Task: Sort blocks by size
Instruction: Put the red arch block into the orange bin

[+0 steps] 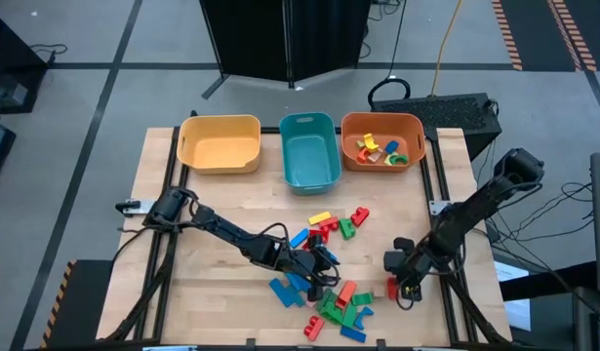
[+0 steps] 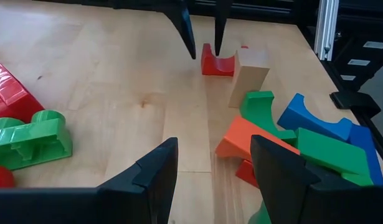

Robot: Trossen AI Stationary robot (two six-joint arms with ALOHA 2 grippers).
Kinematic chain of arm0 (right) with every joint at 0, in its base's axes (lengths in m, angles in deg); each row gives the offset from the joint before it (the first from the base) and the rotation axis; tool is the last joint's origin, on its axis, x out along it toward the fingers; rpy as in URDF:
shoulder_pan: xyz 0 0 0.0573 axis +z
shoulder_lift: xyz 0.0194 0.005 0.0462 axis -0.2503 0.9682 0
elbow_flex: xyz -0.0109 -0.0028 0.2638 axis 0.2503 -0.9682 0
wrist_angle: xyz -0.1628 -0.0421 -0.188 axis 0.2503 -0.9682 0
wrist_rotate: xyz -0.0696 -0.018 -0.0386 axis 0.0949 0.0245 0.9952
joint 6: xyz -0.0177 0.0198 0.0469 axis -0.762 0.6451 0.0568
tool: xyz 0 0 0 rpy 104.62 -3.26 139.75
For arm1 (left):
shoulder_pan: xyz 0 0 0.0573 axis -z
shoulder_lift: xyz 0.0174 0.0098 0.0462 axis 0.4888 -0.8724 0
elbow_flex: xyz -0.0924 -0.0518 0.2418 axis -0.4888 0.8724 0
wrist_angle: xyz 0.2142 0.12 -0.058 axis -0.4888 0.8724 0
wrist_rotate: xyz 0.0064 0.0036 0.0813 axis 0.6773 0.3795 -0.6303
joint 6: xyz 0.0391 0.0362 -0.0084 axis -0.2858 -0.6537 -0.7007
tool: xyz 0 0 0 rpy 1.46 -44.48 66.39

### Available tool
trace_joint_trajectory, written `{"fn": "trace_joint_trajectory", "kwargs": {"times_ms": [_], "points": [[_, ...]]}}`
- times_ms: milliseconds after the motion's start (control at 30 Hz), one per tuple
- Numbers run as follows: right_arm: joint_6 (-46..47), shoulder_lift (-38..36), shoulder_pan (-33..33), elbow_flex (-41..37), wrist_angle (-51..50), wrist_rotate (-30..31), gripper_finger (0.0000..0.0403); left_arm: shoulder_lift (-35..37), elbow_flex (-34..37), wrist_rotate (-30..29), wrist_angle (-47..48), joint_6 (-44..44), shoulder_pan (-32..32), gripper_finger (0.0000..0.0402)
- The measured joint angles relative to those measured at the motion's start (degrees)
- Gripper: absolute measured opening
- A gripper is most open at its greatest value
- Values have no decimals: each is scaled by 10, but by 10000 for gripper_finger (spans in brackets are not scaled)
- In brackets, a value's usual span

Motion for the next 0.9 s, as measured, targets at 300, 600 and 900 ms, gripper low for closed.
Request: {"fn": "trace_joint_trajectory", "kwargs": {"times_ms": [300,600,900], "points": [[0,28,2,2,-3,1,70,0,0,-10,0,0,0,192],[-6,-5,-11,-1,-14,61,18,0,0,-19,0,0,0,192],[-7,-55,-49,-1,-35,132,25,0,0,-28,1,-12,0,192]]}}
